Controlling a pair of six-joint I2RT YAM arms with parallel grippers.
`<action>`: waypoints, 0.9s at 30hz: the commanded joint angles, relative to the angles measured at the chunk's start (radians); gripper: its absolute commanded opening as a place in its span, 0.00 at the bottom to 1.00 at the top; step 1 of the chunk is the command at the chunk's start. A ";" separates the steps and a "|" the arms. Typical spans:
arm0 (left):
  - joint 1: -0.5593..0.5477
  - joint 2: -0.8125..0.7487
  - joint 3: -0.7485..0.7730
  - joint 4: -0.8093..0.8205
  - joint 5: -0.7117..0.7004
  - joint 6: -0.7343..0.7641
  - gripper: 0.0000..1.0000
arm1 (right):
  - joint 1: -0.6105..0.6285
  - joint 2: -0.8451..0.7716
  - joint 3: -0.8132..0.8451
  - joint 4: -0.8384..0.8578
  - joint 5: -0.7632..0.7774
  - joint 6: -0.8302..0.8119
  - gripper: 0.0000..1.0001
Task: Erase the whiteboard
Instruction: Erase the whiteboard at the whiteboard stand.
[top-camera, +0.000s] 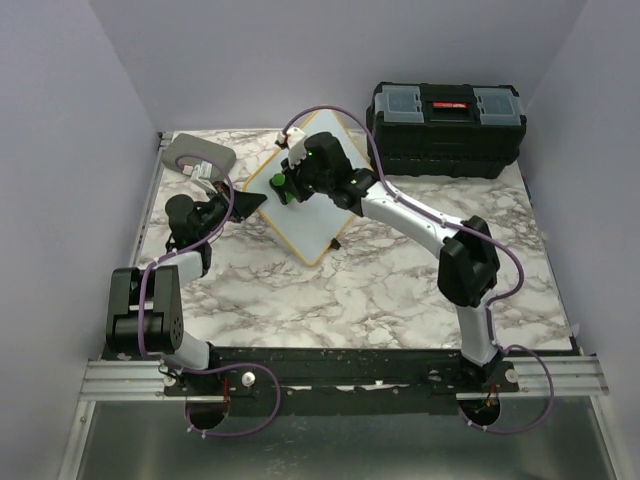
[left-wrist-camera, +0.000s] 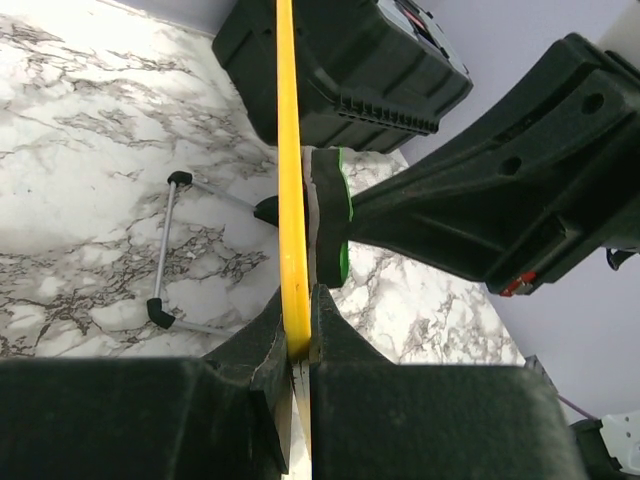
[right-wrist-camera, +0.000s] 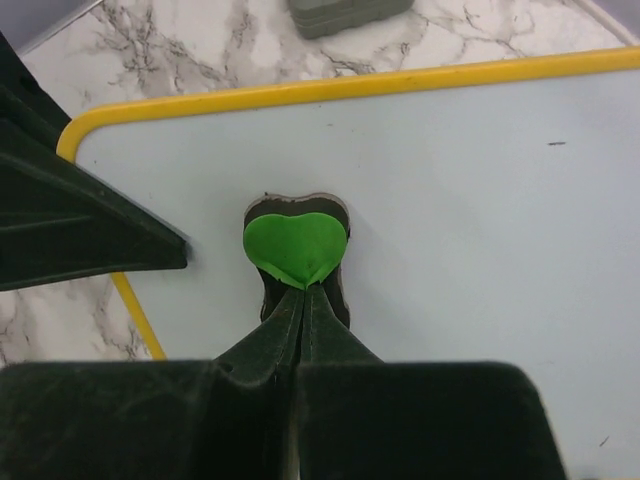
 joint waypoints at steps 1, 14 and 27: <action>-0.034 -0.023 -0.002 0.031 0.144 0.013 0.00 | 0.055 0.010 -0.117 -0.030 -0.062 0.064 0.01; -0.034 -0.033 -0.002 0.015 0.143 0.025 0.00 | 0.086 -0.100 -0.457 0.057 0.089 -0.065 0.01; -0.034 -0.037 -0.001 0.010 0.147 0.027 0.00 | -0.159 -0.115 -0.477 0.210 0.200 -0.072 0.01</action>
